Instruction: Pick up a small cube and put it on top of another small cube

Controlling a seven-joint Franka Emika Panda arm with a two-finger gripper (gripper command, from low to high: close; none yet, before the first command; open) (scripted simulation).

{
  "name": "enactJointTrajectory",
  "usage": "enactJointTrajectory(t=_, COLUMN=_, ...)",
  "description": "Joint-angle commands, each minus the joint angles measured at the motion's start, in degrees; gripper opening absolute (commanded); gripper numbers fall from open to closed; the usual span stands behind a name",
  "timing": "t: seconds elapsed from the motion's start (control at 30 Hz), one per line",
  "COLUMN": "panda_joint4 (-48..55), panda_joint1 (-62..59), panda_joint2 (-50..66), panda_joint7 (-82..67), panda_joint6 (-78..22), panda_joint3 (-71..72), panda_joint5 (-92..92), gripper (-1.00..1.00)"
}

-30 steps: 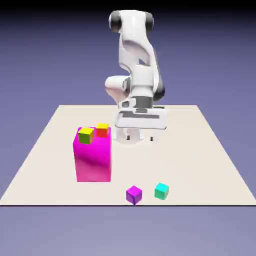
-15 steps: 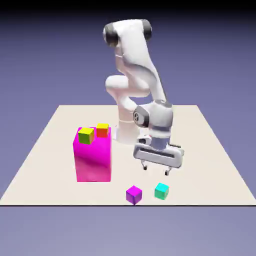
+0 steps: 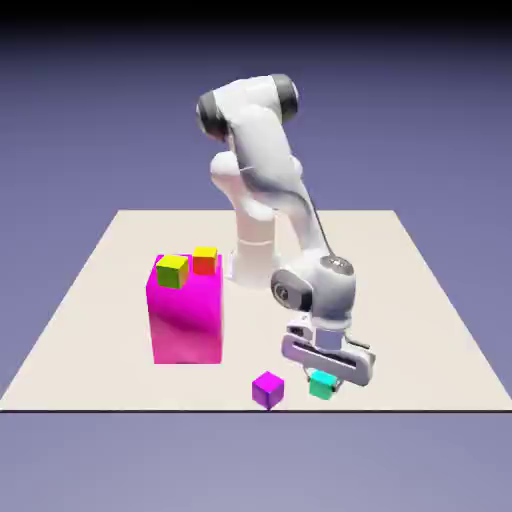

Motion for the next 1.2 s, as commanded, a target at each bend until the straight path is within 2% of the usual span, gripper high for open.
enactJointTrajectory(t=0.0, panda_joint4=-0.87, panda_joint1=-1.59, panda_joint2=-2.08, panda_joint7=-1.67, panda_joint6=-1.19, panda_joint3=2.07, panda_joint5=2.23, gripper=-1.0)
enactJointTrajectory(t=1.0, panda_joint4=-14.25, panda_joint1=-22.32, panda_joint2=-64.09, panda_joint7=29.17, panda_joint6=-44.76, panda_joint3=-10.24, panda_joint5=49.01, gripper=-1.0)
enactJointTrajectory(t=1.17, panda_joint4=-20.89, panda_joint1=-22.31, panda_joint2=-60.71, panda_joint7=29.51, panda_joint6=-34.8, panda_joint3=-8.68, panda_joint5=49.64, gripper=-1.0)
